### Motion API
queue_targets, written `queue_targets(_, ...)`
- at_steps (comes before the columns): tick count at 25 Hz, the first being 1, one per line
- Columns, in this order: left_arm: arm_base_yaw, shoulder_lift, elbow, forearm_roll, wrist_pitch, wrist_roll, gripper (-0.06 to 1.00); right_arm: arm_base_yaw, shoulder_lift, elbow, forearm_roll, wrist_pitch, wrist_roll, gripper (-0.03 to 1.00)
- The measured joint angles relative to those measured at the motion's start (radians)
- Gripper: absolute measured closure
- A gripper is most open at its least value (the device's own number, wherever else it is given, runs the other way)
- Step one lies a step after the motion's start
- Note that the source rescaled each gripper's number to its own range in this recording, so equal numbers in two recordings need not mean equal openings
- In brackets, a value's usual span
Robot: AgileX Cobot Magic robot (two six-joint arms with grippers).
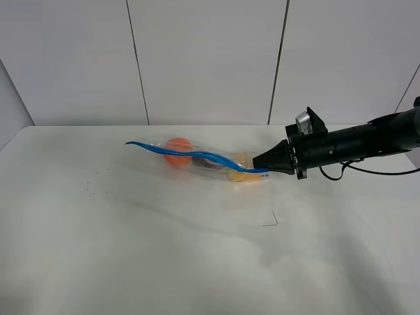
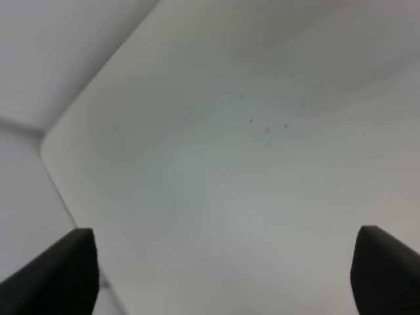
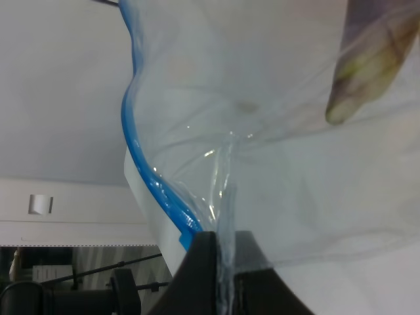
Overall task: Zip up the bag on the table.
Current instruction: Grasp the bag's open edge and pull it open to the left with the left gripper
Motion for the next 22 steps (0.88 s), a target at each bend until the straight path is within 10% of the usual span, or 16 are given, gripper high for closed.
queue_targets(8, -0.075, 0.139, 0.006, -0.184, -0.144, 0.173, 0.03, 0.0, 0.0, 0.0, 0.001, 0.0, 0.0, 0.96)
queue_targets(22, -0.499, 0.219, 0.254, -0.257, -0.682, 0.175, 0.04, 0.0, 0.0, 0.0, 0.005, 0.0, 0.0, 0.96)
